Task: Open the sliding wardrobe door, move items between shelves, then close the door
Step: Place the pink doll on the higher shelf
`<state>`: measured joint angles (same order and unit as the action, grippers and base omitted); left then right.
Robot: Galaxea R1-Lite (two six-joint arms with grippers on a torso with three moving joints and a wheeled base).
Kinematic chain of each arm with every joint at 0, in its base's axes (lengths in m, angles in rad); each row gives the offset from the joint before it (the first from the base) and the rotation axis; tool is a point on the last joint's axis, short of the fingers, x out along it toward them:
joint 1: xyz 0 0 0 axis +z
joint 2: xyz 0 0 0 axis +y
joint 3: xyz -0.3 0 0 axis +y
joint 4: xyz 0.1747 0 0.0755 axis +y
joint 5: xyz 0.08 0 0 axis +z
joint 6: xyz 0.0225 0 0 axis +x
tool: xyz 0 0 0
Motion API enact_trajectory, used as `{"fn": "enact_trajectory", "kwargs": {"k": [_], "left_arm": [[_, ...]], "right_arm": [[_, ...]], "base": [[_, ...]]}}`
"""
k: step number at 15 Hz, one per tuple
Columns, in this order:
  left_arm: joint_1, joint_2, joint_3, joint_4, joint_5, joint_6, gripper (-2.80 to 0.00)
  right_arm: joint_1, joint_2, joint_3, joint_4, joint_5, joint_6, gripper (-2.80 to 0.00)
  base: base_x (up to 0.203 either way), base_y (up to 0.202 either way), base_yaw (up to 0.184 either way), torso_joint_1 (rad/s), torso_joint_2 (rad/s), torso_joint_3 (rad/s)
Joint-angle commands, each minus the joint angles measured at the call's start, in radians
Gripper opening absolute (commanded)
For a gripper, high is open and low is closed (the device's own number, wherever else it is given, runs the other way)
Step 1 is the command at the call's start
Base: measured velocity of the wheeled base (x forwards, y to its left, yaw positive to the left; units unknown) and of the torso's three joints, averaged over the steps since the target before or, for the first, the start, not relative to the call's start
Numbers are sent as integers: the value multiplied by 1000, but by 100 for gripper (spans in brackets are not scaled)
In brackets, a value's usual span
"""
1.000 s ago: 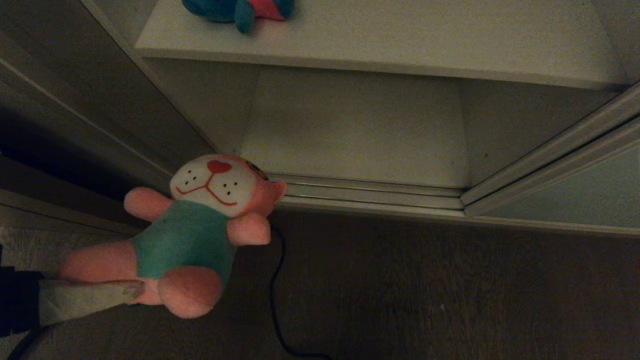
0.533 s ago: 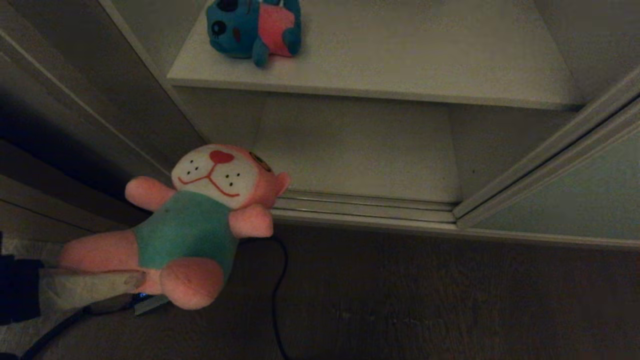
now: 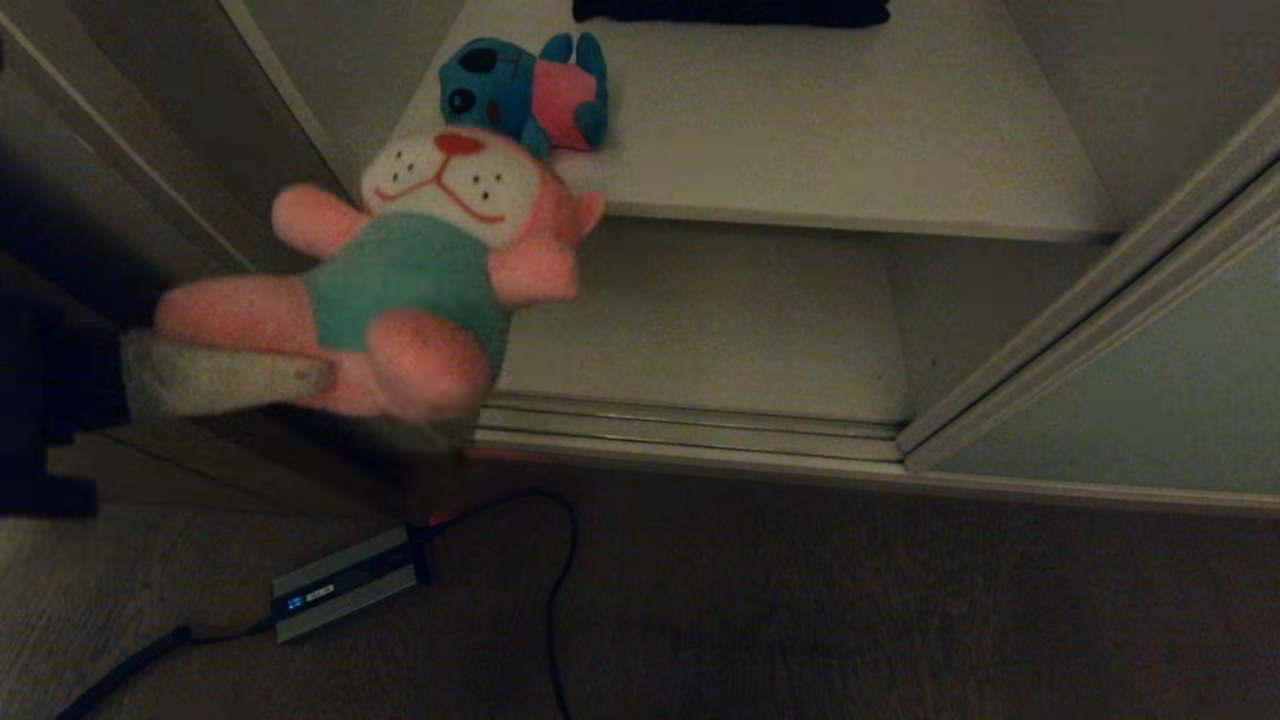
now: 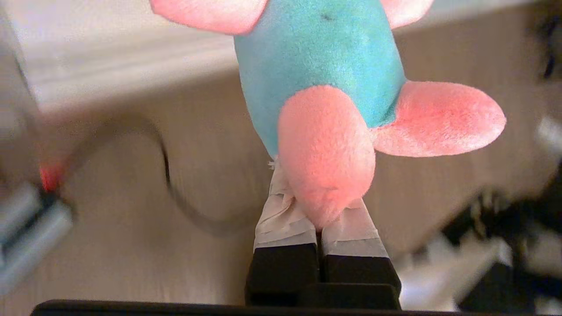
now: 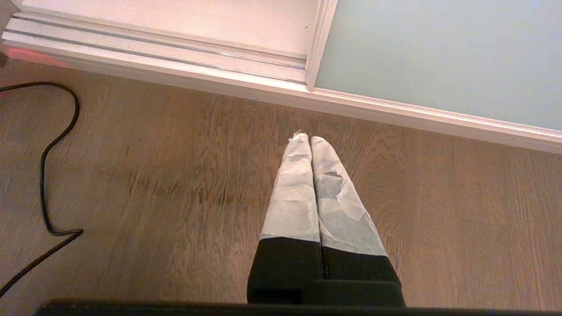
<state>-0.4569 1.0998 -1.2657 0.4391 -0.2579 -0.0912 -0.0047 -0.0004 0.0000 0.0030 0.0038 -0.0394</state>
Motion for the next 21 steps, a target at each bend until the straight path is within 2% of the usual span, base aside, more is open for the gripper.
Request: {"fn": "enact_trajectory", "kwargs": {"k": [1, 6, 9, 11, 14, 15, 21], "left_arm": [[-7, 124, -78, -73, 0, 6, -280], [-36, 424, -295, -209, 14, 4, -280], [-41, 611, -382, -364, 45, -15, -280], [-50, 733, -458, -458, 104, -23, -280], [-79, 890, -614, -556, 265, -55, -280], [-88, 923, -646, -586, 296, -65, -280], [-111, 1005, -666, -660, 295, -76, -280]], "right_arm": [[0, 0, 3, 0, 1, -1, -280], [0, 0, 3, 0, 1, -1, -280], [0, 0, 3, 0, 1, -1, -280], [0, 0, 3, 0, 1, -1, -280], [0, 0, 3, 0, 1, -1, -280], [0, 0, 3, 0, 1, -1, -280], [0, 0, 3, 2, 1, -1, -280]], "base": [[0, 0, 0, 0, 0, 0], [0, 0, 0, 0, 0, 0], [0, 0, 0, 0, 0, 0], [0, 0, 0, 0, 0, 0], [0, 0, 0, 0, 0, 0], [0, 0, 0, 0, 0, 0], [0, 0, 0, 0, 0, 0]]}}
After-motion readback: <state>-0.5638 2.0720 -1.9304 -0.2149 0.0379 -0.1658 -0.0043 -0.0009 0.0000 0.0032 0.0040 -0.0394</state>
